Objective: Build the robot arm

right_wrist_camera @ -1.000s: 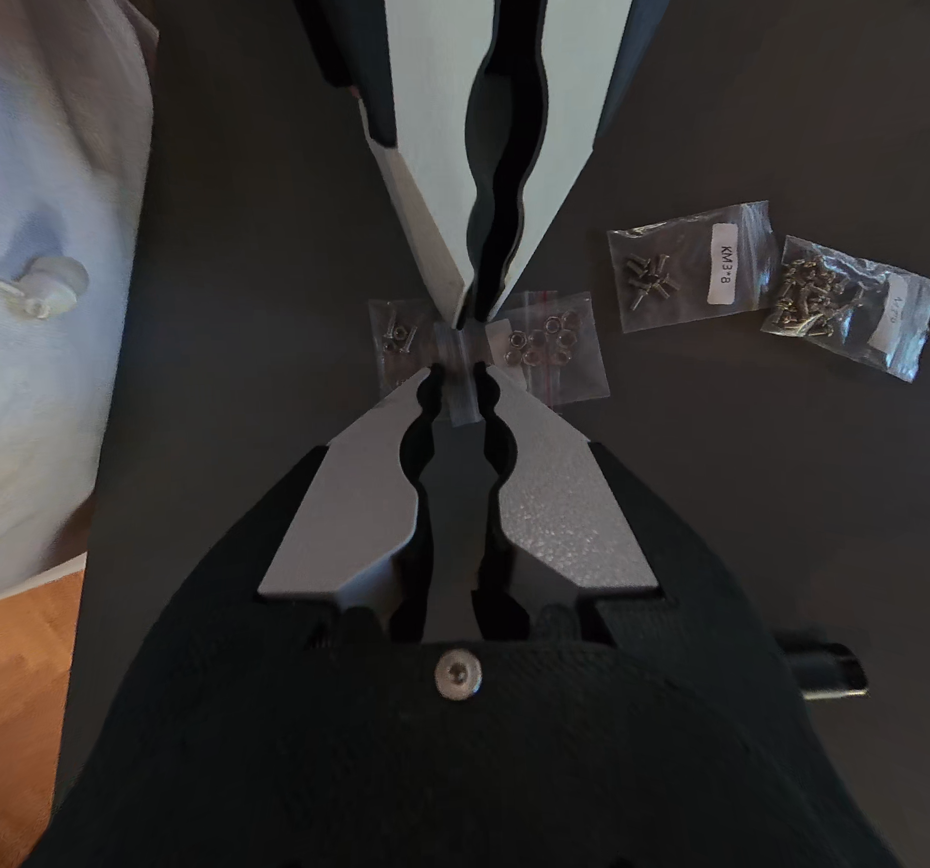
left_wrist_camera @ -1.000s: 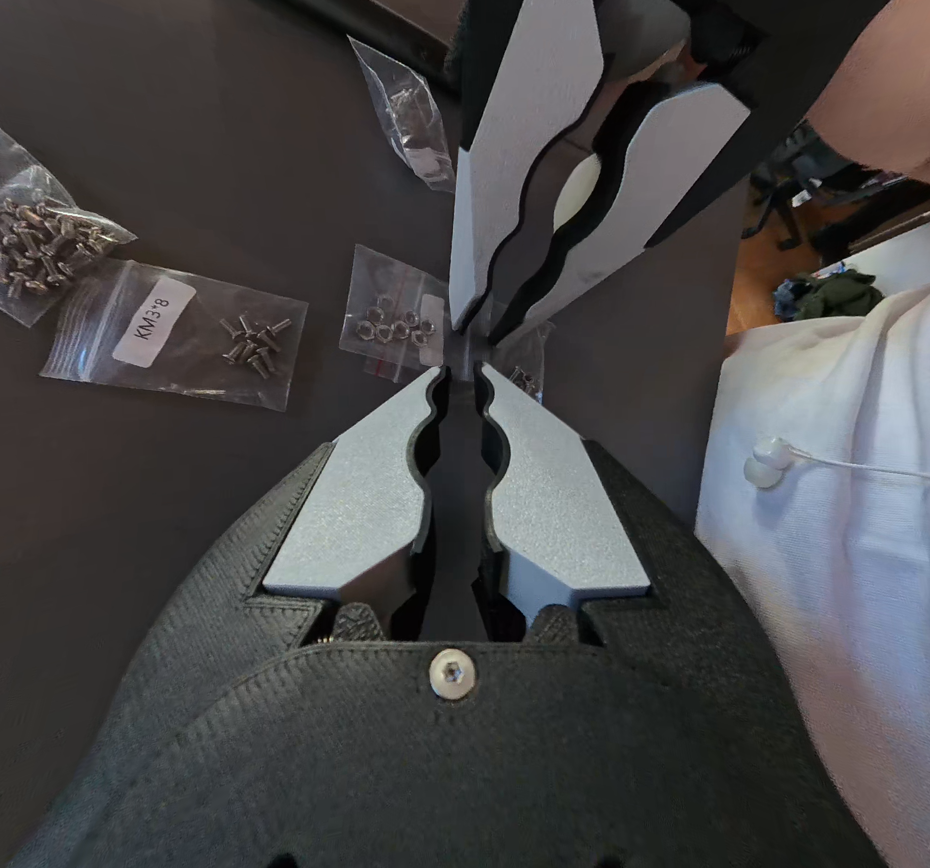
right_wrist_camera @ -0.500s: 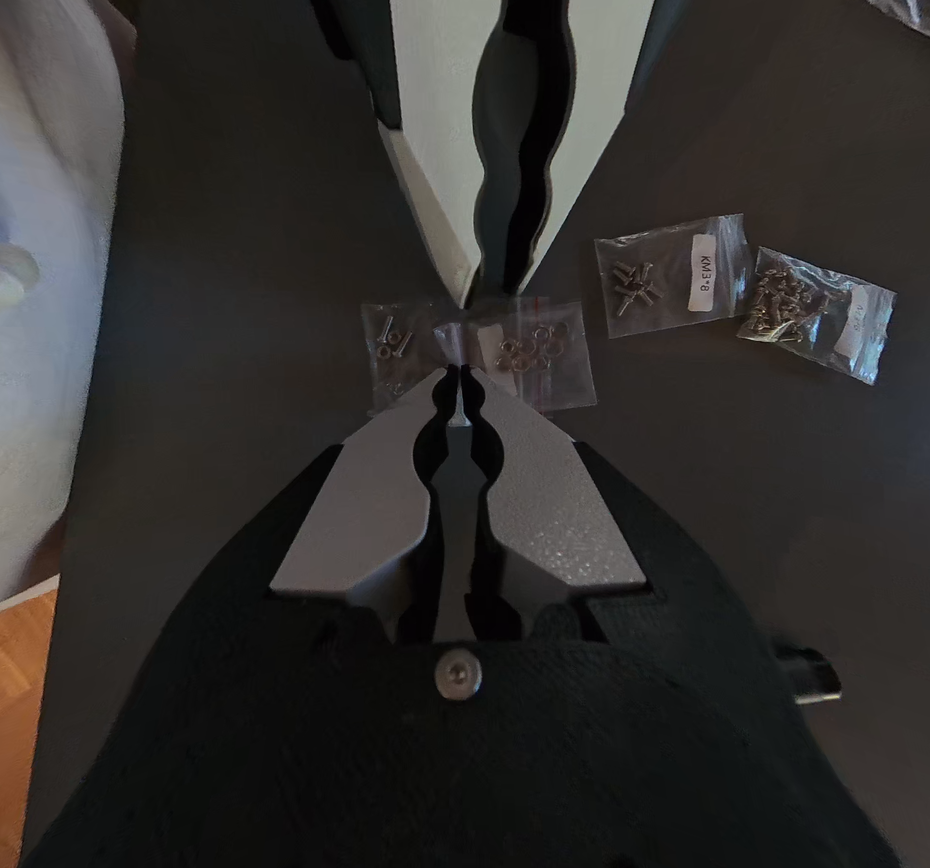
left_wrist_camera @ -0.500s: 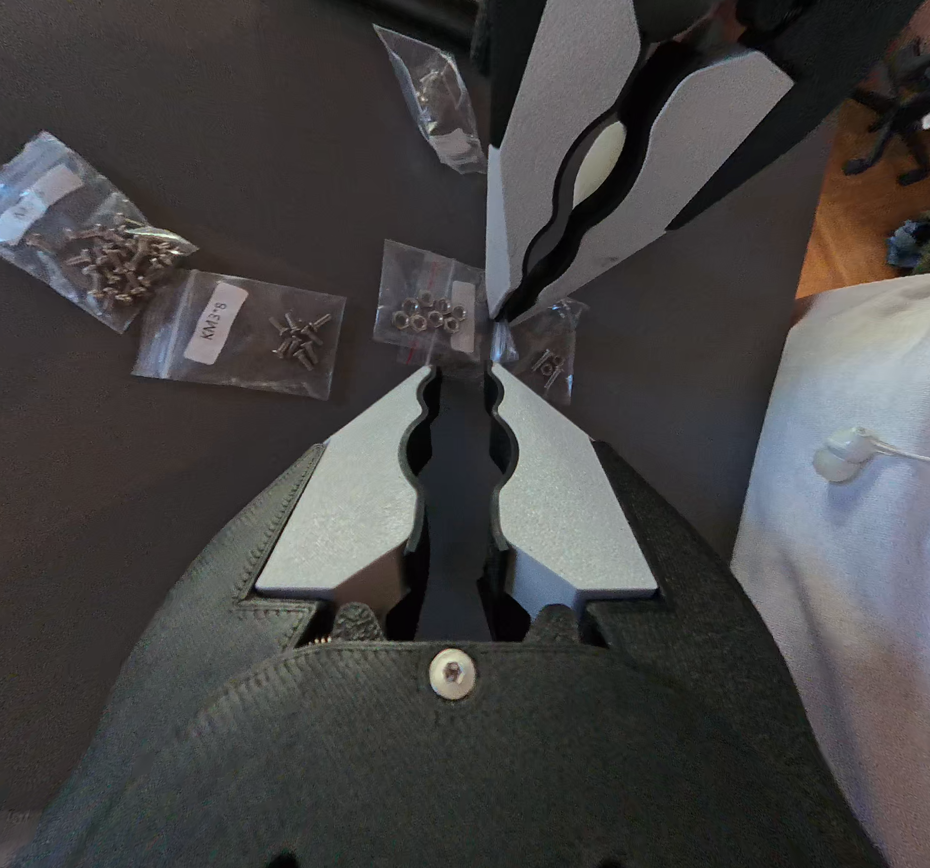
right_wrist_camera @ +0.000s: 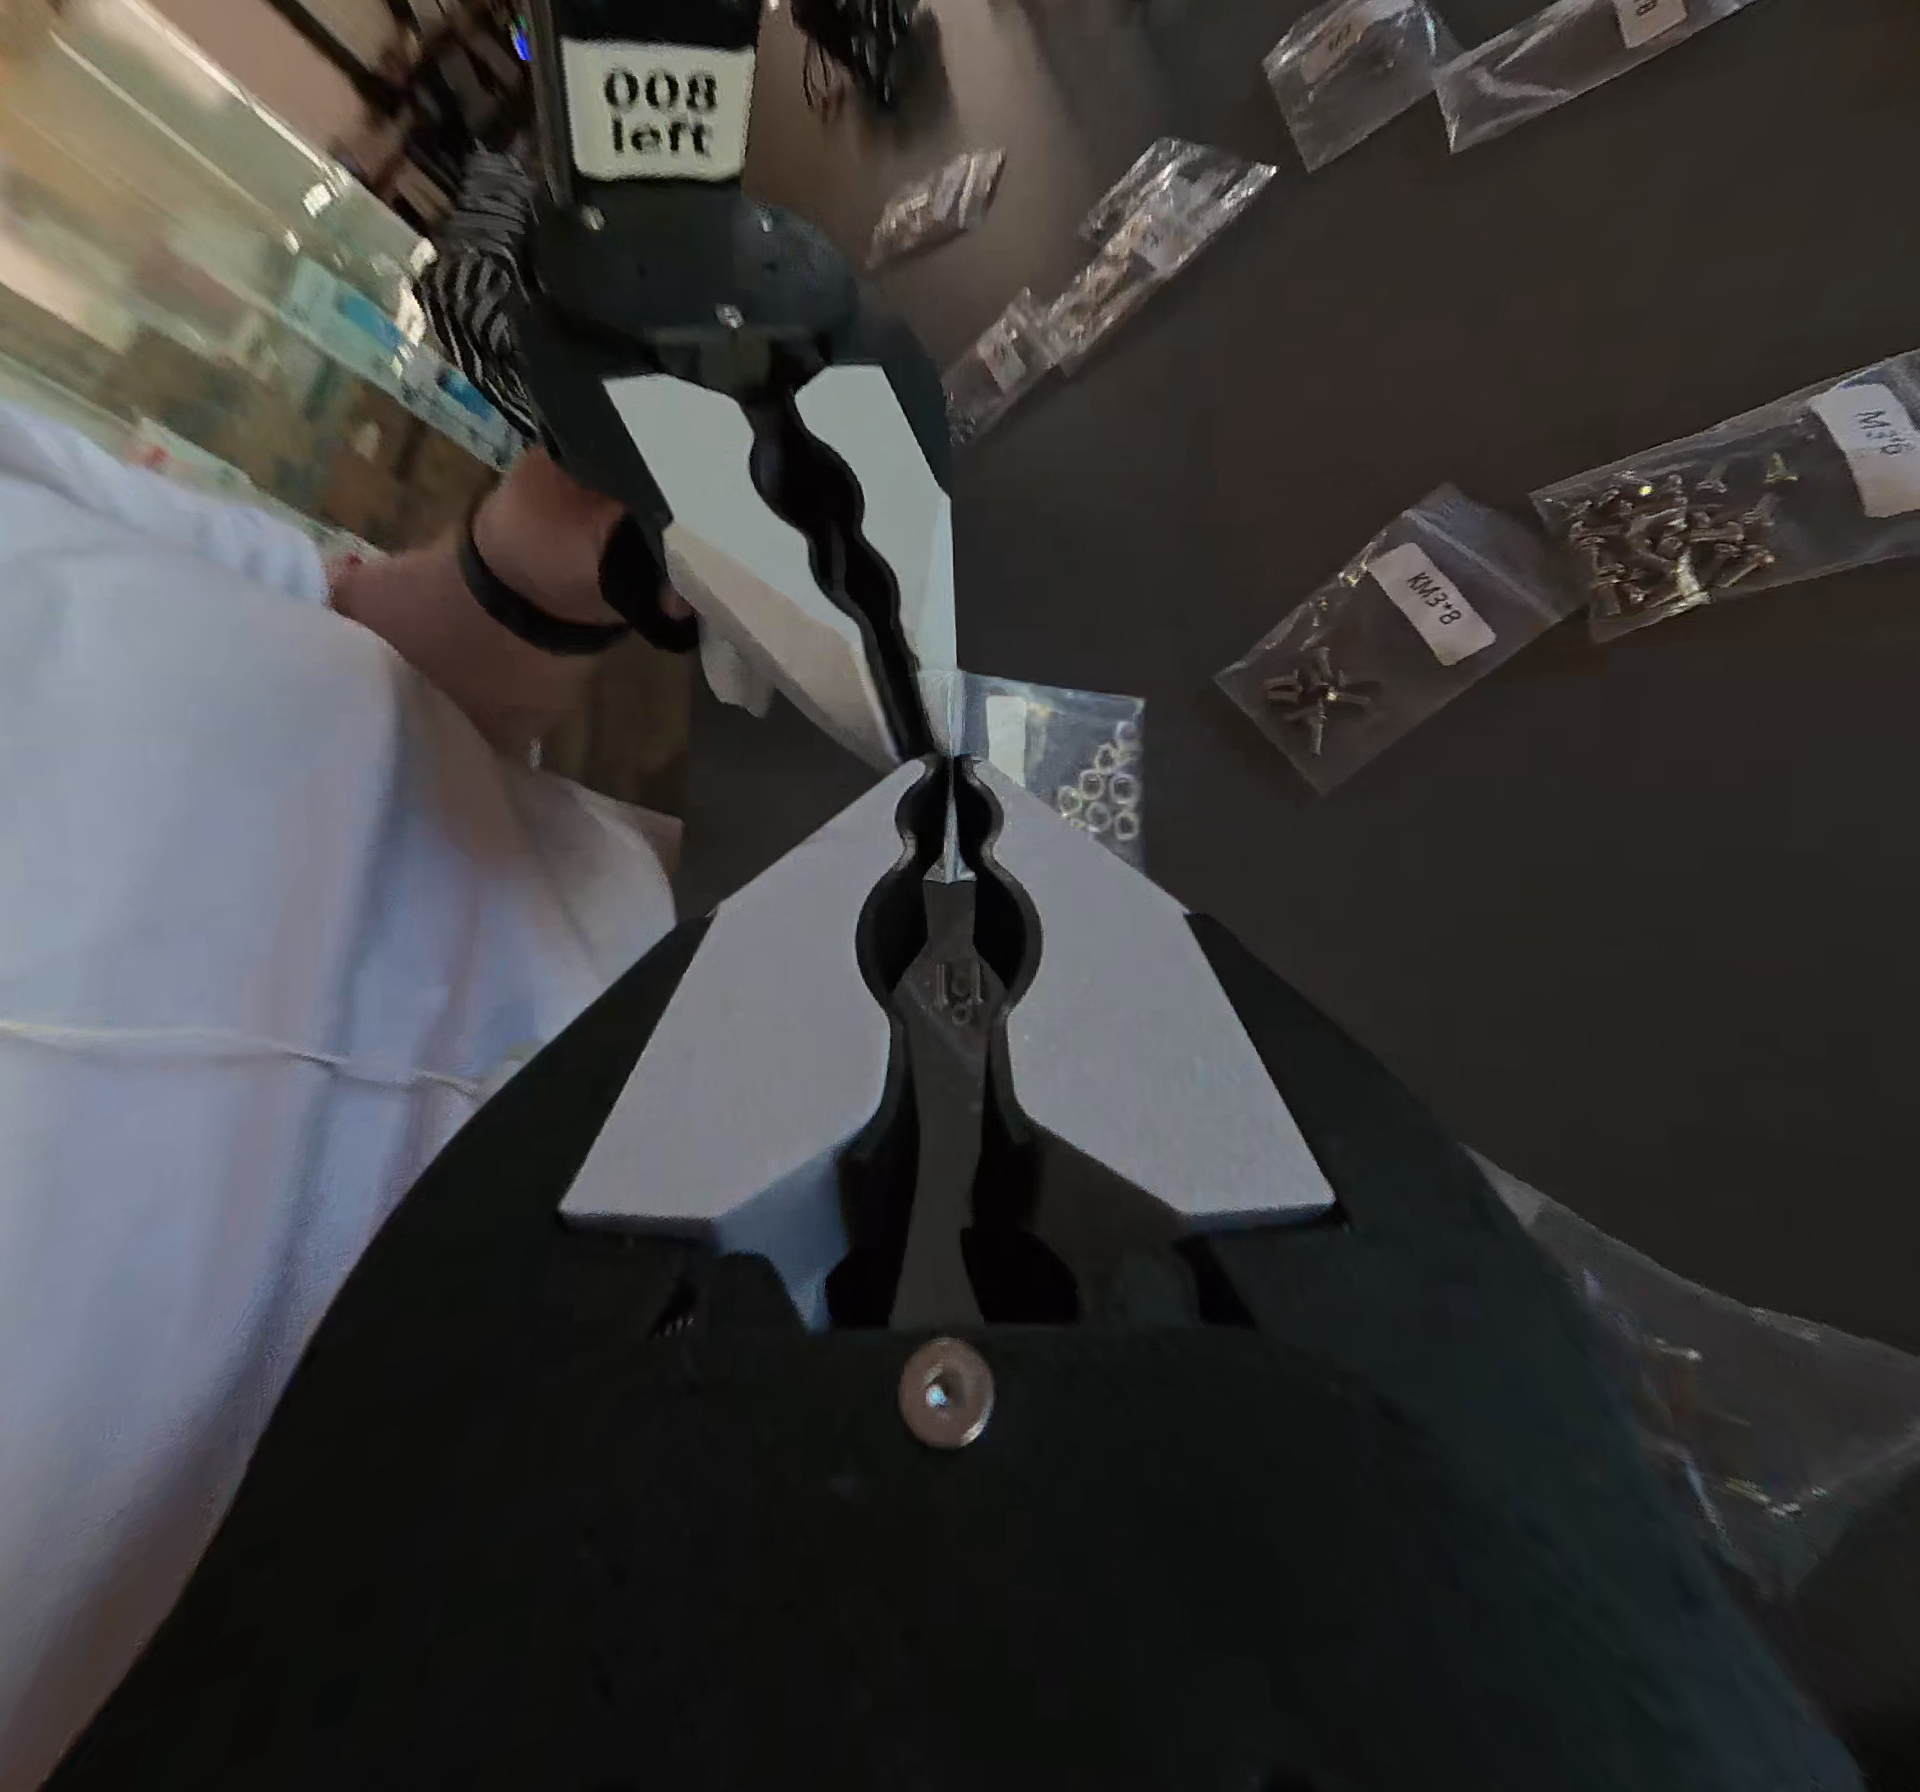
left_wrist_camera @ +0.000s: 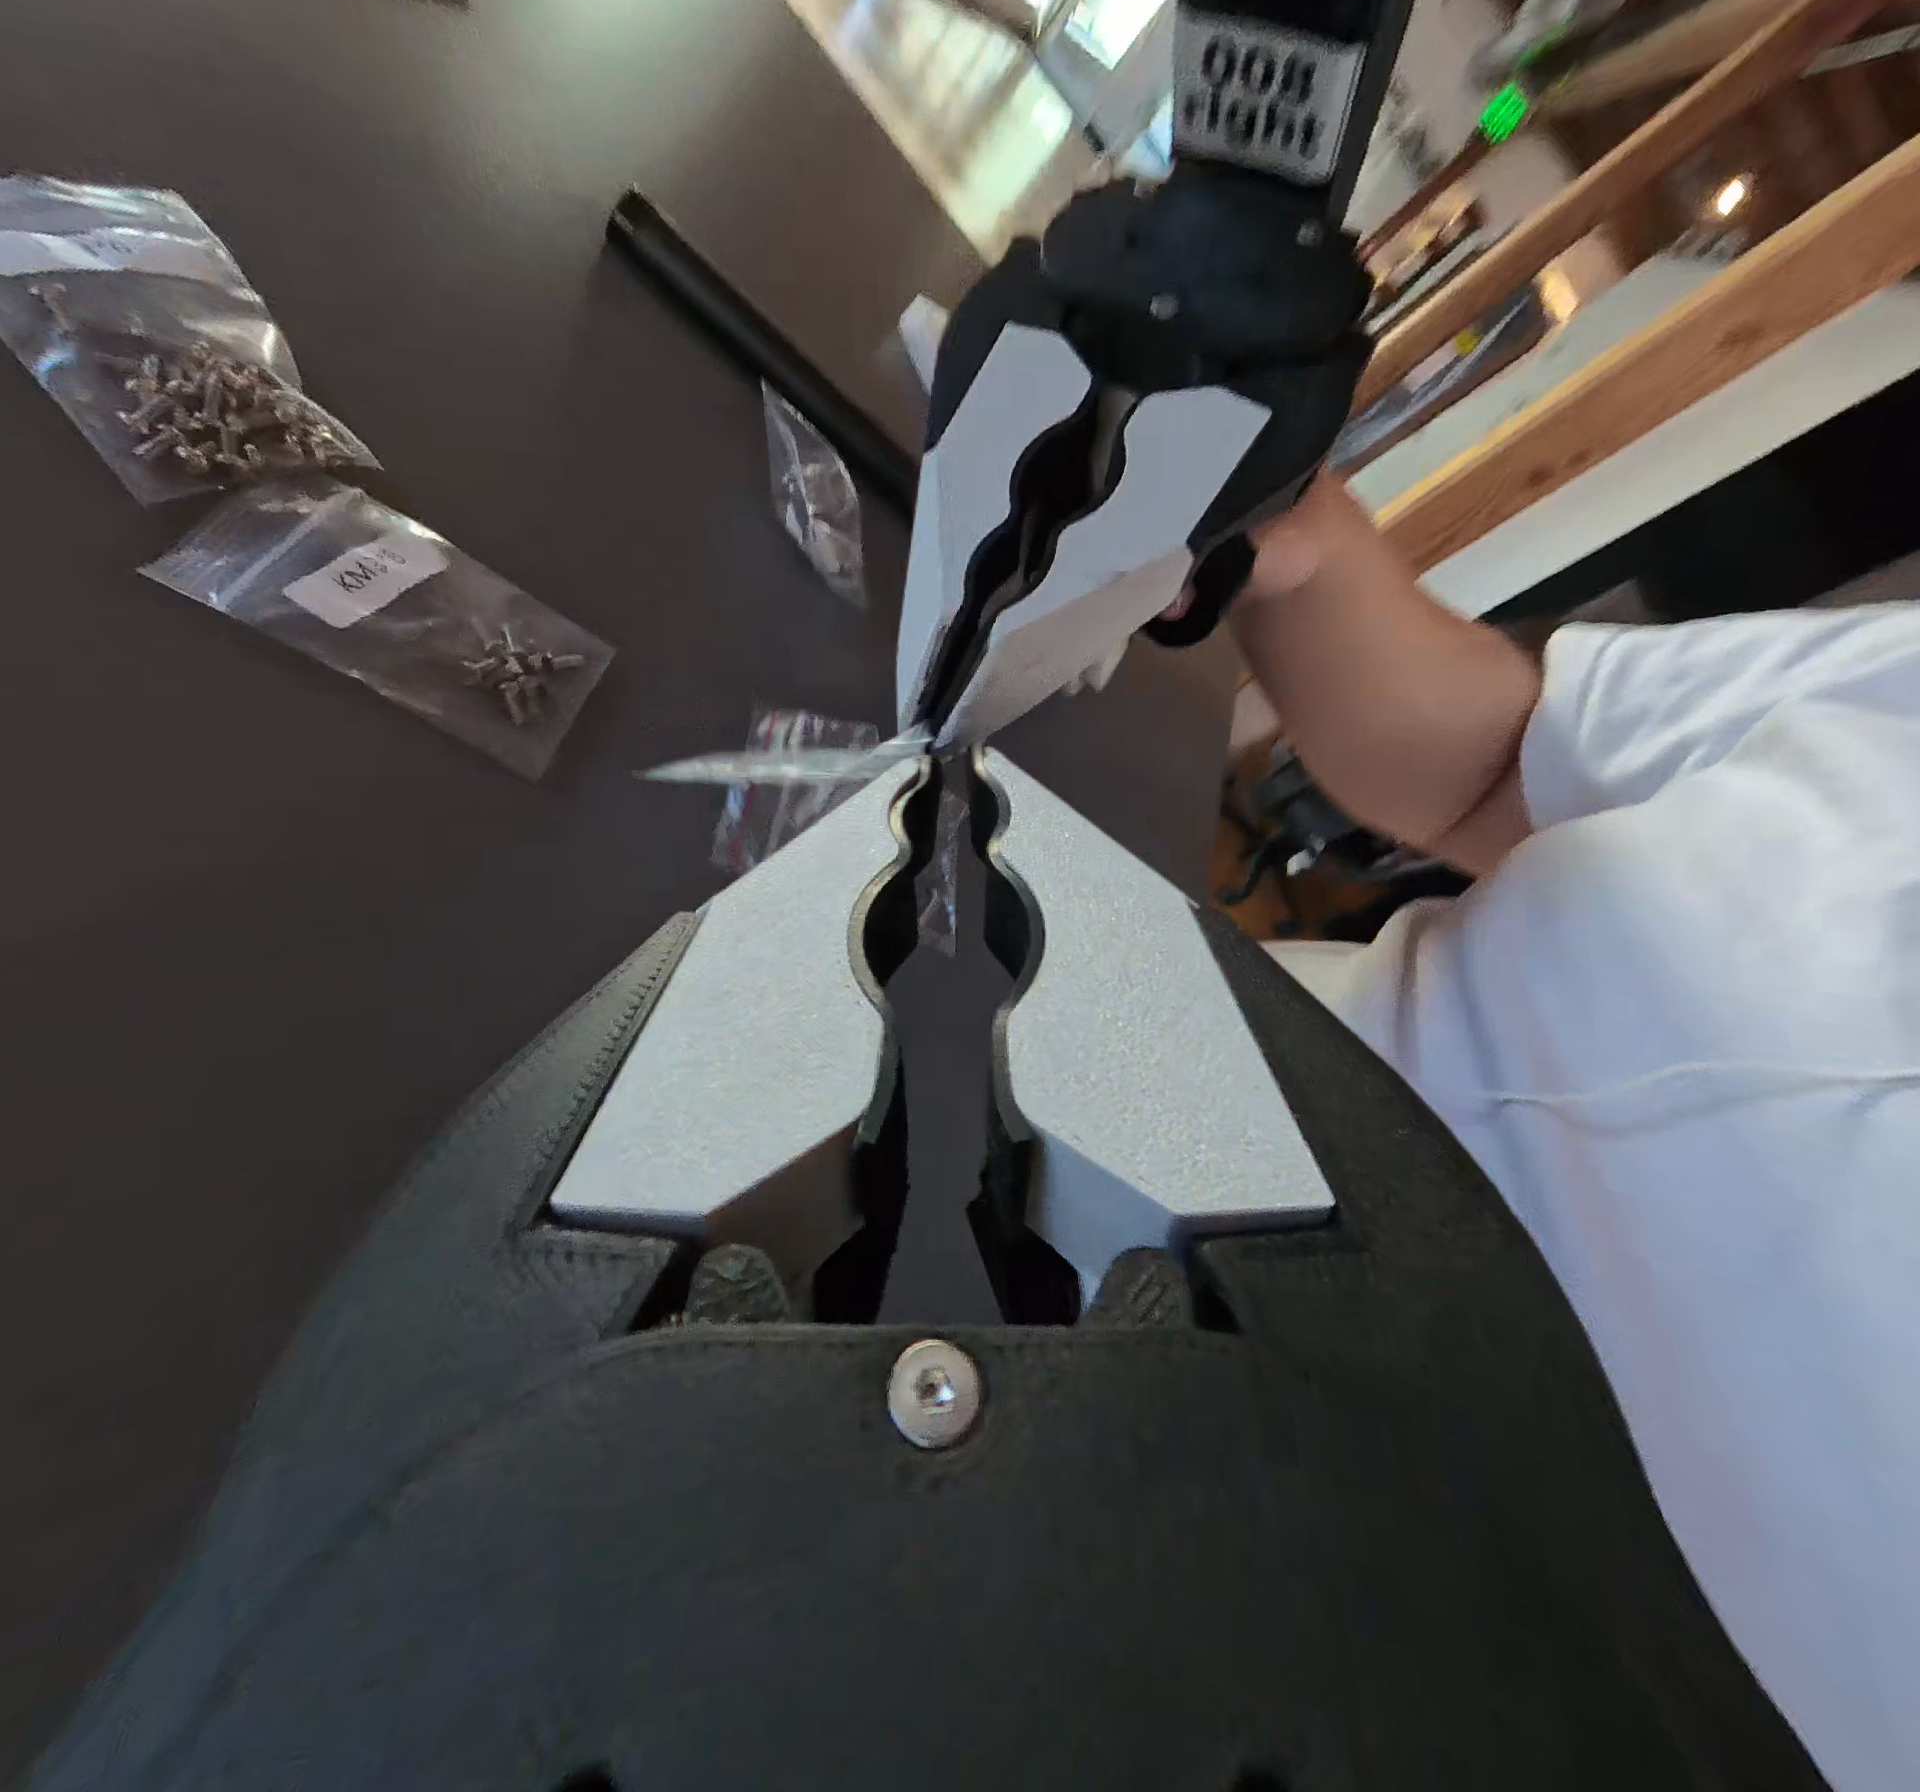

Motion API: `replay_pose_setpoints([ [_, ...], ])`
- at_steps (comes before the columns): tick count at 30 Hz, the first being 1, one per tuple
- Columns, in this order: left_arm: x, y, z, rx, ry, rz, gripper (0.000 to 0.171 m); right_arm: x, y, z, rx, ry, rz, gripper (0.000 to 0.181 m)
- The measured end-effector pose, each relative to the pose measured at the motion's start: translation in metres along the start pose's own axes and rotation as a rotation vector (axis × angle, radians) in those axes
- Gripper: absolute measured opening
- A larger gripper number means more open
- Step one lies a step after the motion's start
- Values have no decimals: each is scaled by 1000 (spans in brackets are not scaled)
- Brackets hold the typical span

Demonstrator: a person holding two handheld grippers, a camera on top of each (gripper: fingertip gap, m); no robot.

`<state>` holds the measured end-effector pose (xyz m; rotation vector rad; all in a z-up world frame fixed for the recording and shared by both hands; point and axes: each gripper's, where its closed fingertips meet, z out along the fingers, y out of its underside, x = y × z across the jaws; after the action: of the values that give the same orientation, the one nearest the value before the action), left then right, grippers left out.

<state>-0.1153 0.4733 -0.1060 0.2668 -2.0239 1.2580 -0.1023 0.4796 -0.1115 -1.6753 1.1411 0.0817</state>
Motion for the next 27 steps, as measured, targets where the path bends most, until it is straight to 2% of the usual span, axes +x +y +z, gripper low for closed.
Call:
replay_pose_setpoints([
  [9,1,-14,-7,96,35,8,0,-6,-12,-4,127,-103,204,0],
  [16,11,-27,-14,173,146,-25,0,-14,-25,-10,218,-205,281,0],
  [22,9,-32,-14,187,154,-56,1,-10,-27,-11,231,-162,255,0],
  [27,2,-32,-11,172,77,-42,9,-3,-27,-11,220,-59,181,0],
])
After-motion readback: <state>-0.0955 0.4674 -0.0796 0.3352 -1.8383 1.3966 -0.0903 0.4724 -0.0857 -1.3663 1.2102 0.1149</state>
